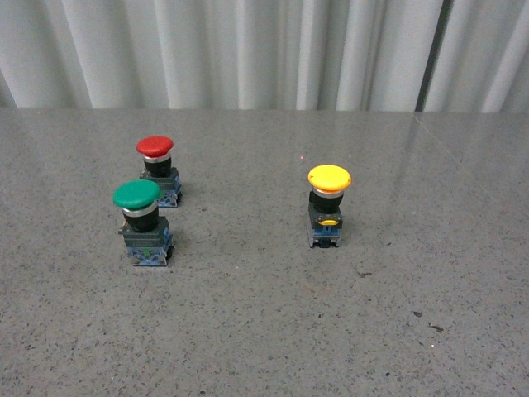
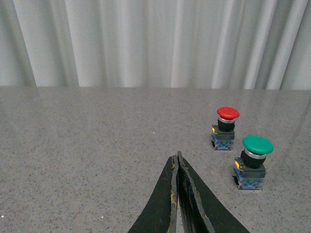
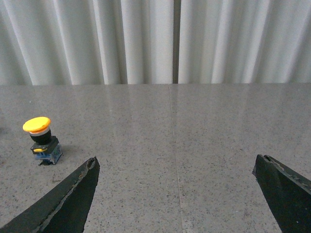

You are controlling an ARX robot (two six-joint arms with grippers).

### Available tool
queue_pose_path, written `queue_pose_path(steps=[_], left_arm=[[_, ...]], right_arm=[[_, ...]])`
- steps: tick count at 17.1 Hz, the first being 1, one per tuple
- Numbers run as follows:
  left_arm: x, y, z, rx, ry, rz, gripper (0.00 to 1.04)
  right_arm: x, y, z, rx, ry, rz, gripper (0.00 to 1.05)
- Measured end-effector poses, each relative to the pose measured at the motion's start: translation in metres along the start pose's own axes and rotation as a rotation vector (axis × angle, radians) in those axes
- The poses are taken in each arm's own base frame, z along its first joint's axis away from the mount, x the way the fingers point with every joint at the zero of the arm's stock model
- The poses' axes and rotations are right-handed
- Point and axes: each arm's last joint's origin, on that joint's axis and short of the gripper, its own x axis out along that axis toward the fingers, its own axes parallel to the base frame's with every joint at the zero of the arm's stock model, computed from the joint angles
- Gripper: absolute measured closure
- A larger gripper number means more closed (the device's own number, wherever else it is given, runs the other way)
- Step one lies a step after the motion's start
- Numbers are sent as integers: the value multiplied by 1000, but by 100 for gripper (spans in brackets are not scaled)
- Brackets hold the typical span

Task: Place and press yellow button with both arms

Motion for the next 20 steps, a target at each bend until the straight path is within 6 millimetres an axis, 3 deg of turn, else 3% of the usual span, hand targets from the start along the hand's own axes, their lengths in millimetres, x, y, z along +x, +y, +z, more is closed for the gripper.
queue_pose_path(steps=[6, 12, 20], left_arm=[[-13, 0, -5, 0, 34, 1, 103], [-14, 0, -4, -2, 13, 1, 102], [-14, 0, -4, -2, 13, 0, 19]], right_arm=[[0, 0, 0, 0, 0, 0, 7], [0, 0, 0, 0, 0, 0, 7], [0, 0, 0, 0, 0, 0, 7]])
